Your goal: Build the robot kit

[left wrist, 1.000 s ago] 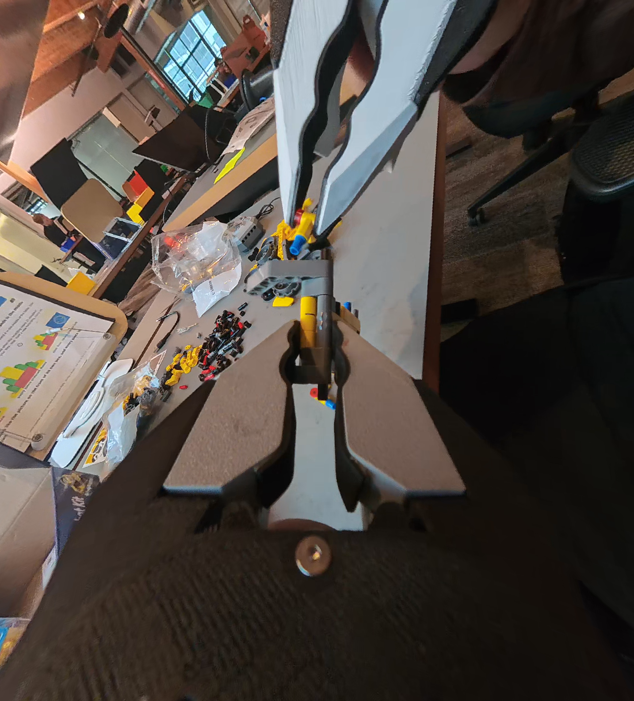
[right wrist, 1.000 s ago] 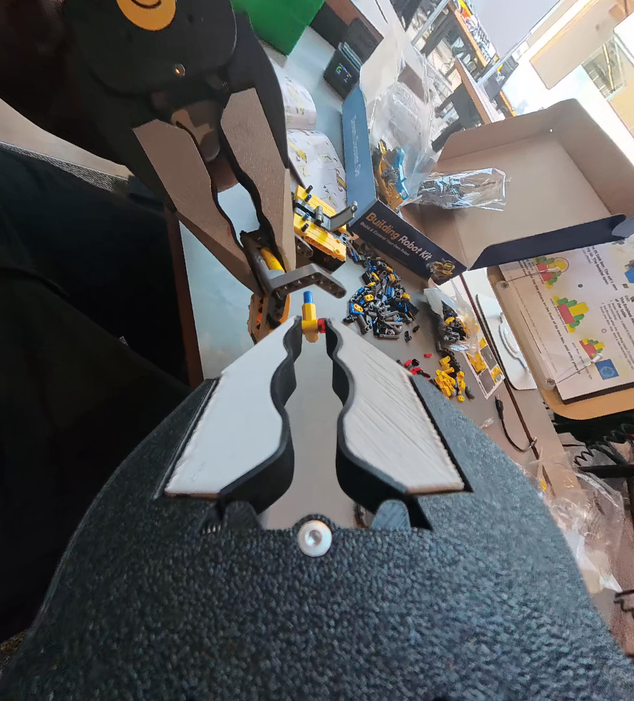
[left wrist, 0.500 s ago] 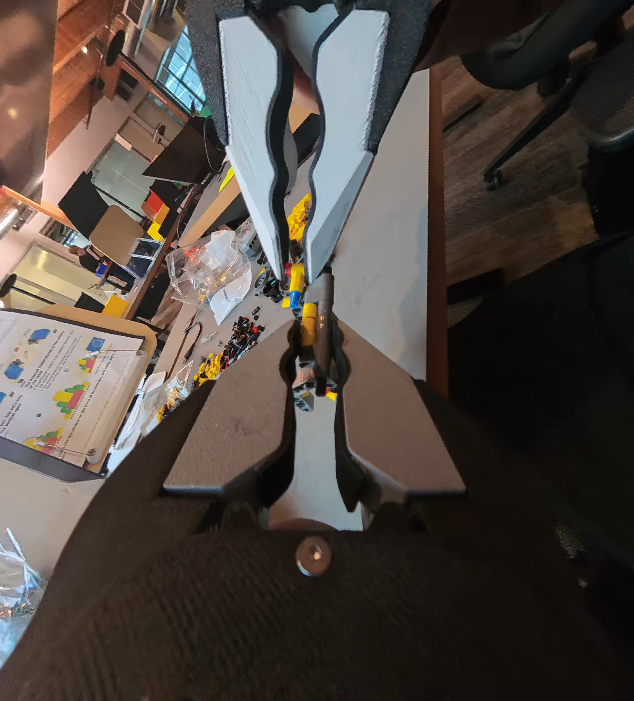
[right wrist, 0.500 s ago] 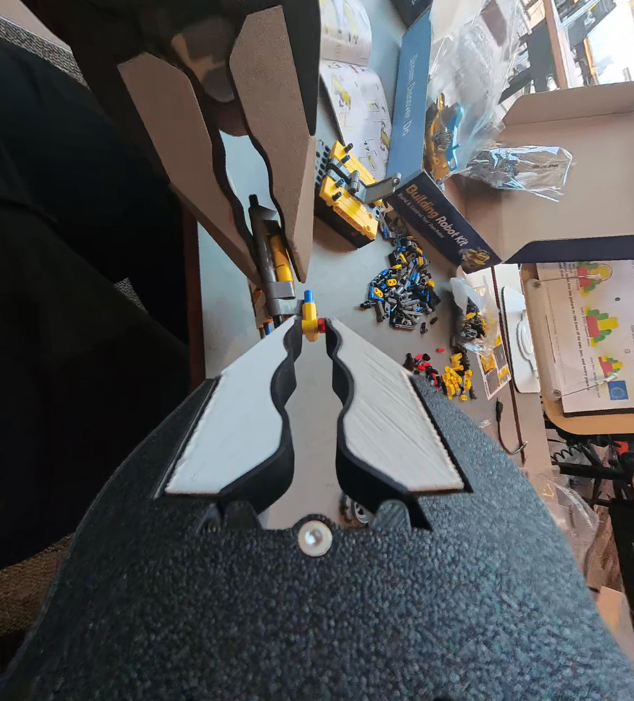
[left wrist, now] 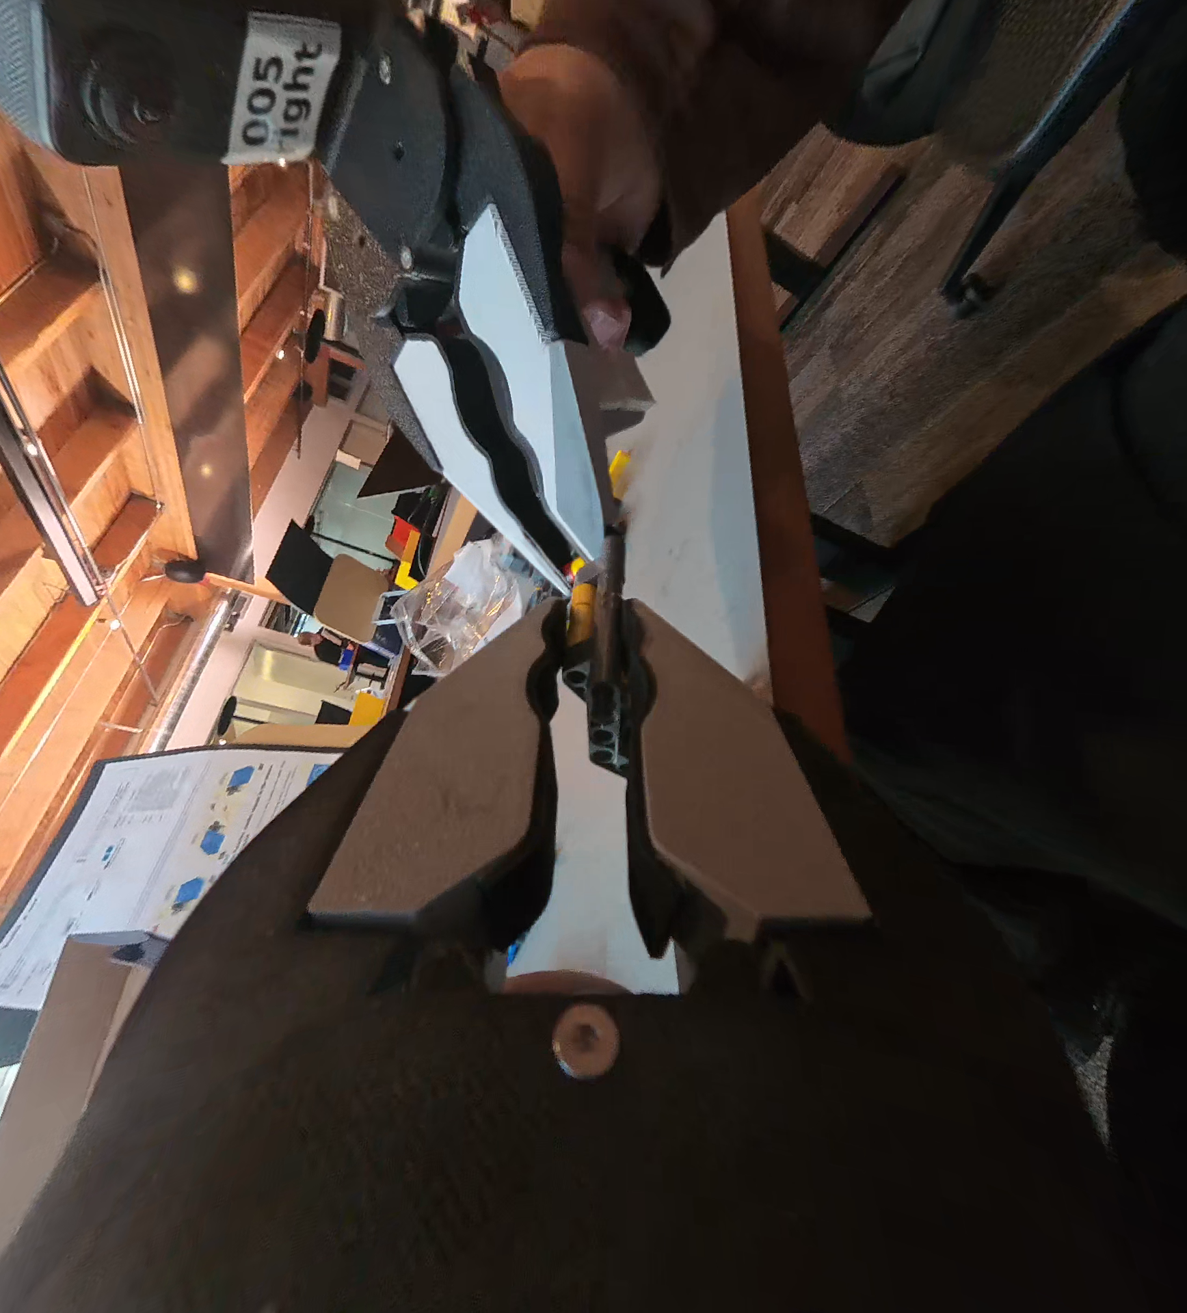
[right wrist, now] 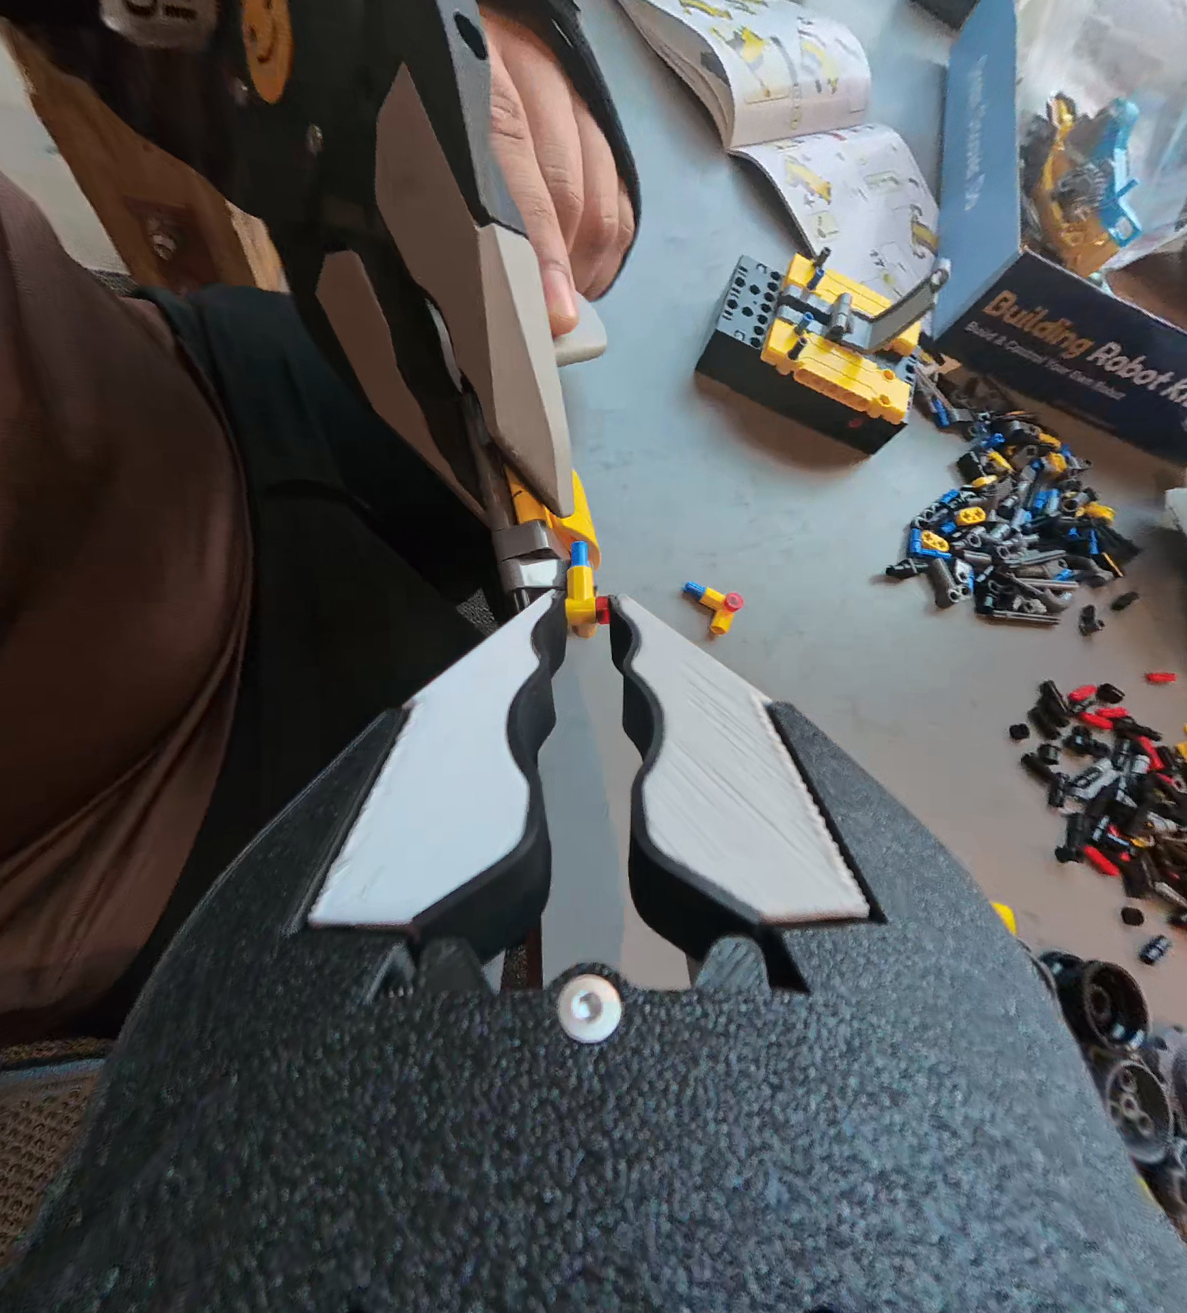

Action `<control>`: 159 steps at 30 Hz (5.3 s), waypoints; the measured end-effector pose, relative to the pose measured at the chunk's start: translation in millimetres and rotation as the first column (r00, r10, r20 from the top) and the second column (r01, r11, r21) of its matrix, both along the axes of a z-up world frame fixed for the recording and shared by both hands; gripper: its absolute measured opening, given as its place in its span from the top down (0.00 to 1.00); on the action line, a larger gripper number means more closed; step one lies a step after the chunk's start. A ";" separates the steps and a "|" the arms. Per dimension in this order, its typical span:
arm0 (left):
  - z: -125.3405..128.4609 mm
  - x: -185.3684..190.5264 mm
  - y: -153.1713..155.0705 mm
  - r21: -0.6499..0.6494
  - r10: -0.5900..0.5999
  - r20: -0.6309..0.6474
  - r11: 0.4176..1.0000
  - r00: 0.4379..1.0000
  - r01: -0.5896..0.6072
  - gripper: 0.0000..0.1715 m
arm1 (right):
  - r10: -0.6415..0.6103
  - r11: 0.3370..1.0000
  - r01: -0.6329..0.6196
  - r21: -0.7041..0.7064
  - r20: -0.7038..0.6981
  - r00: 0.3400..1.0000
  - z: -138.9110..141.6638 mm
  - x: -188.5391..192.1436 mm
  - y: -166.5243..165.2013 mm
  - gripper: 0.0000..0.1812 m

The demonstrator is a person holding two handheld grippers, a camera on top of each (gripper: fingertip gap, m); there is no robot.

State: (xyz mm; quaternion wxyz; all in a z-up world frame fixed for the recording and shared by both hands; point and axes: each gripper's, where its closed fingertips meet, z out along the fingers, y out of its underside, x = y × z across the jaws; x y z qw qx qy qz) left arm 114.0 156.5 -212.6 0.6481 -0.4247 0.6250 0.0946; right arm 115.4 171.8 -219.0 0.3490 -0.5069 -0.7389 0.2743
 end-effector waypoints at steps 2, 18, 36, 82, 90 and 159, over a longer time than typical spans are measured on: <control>-0.4 2.8 -2.9 -0.027 -0.031 0.036 0.999 0.999 0.032 0.94 | 0.042 0.999 -0.043 -0.031 -0.033 0.999 0.7 2.7 -5.1 0.94; 1.0 3.3 -7.1 -0.077 -0.075 0.113 0.993 0.991 0.084 0.94 | 0.121 0.989 -0.128 -0.068 -0.100 0.988 15.6 -2.5 9.5 0.94; -24.8 -14.7 9.0 -0.227 0.045 0.047 0.973 0.998 -0.034 0.91 | 0.110 0.986 -0.124 0.116 0.117 0.987 -26.6 -9.5 6.9 0.94; -14.0 -28.5 30.9 -0.413 0.168 0.067 0.902 0.984 -0.126 0.91 | -0.118 0.985 0.098 0.144 0.135 0.984 -5.8 -3.2 19.1 0.94; -10.1 -25.0 43.3 -0.509 0.192 0.051 0.849 0.980 -0.140 0.92 | -0.175 0.958 0.109 0.266 0.239 0.955 4.8 1.9 30.1 0.94; -21.0 -12.2 42.7 -0.892 0.279 0.109 0.451 0.954 -0.030 0.92 | -0.174 0.641 0.229 0.732 -0.151 0.973 -15.0 -16.3 38.0 0.94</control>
